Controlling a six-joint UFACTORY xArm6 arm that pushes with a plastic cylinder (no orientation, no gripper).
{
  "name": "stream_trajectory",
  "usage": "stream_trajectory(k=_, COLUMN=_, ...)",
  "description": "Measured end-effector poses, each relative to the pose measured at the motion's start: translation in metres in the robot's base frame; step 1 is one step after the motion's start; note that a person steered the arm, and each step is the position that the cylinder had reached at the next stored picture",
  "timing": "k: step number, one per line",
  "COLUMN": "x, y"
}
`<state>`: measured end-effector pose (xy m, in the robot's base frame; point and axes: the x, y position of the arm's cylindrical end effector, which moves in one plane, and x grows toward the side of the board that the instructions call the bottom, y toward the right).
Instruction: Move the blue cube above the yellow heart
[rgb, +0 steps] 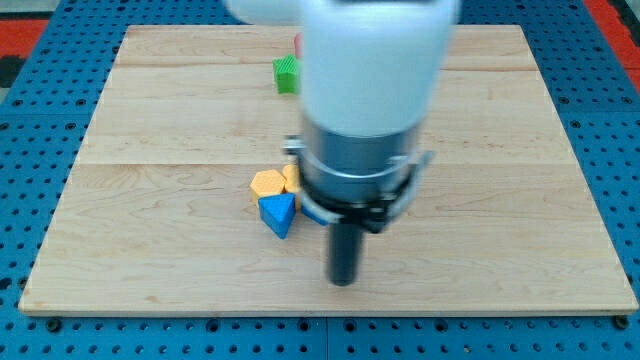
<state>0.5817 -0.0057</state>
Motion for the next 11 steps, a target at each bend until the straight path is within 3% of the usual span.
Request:
stream_trajectory(k=1, x=-0.011, y=-0.023)
stream_trajectory(k=3, x=-0.04, y=0.008)
stream_trajectory(k=6, x=-0.12, y=0.012)
stream_trajectory(k=8, x=-0.151, y=0.079)
stream_trajectory(k=10, x=-0.163, y=-0.015)
stream_trajectory(k=11, x=-0.166, y=-0.016)
